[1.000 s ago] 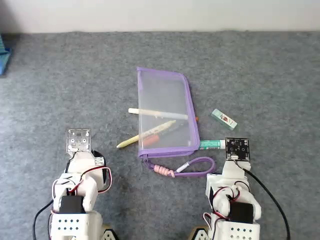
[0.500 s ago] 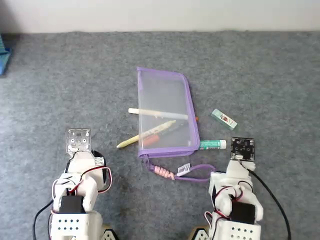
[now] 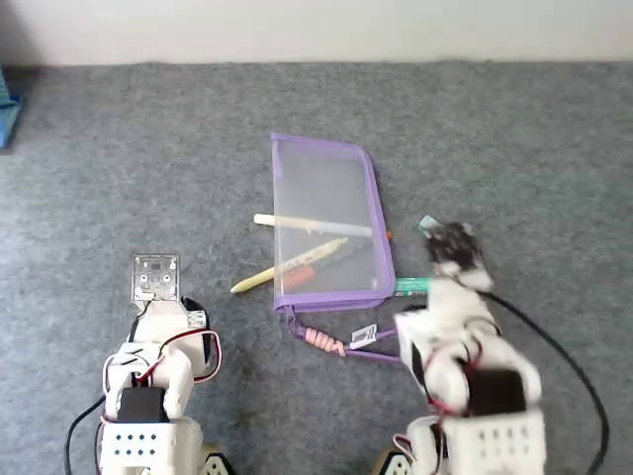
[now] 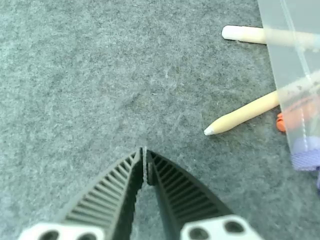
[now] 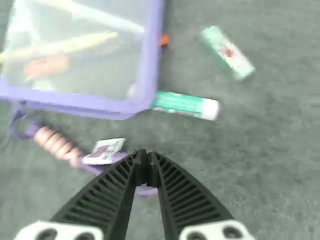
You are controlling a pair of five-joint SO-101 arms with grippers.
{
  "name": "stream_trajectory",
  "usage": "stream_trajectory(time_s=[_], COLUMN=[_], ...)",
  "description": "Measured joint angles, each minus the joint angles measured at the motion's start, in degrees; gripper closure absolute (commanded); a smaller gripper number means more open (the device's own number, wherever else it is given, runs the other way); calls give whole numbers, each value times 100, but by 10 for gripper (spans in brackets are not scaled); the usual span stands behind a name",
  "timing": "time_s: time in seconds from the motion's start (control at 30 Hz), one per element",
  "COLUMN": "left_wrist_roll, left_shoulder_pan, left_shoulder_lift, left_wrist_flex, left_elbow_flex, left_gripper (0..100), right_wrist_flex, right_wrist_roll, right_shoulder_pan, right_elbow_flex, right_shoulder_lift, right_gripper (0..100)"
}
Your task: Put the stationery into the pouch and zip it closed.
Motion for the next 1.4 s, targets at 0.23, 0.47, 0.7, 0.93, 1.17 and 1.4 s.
stream_trajectory(time_s=[0.23, 0.47, 0.7, 0.93, 1.17, 1.4], left_wrist_roll=[0, 0, 0, 0, 0, 0], left_shoulder_pan=[0, 0, 0, 0, 0, 0], left_shoulder_lift=[0, 0, 0, 0, 0, 0], left_wrist_flex=[0, 0, 0, 0, 0, 0], left_elbow_flex=[0, 0, 0, 0, 0, 0], left_gripper=[986, 986, 986, 986, 986, 986], right_wrist_flex=[0, 0, -308, -791, -1248, -1257], right_wrist_roll=[949, 1248, 1266, 1266, 1266, 1582], right_shoulder_pan=[-1292, -2163, -2532, -2804, -2813, -2734], right_elbow_flex=[-747, -1292, -1758, -2180, -2259, -2602], right_shoulder_lift=[2497, 3842, 5204, 6523, 7349, 7587], right_gripper=[989, 795, 800, 801, 829, 992])
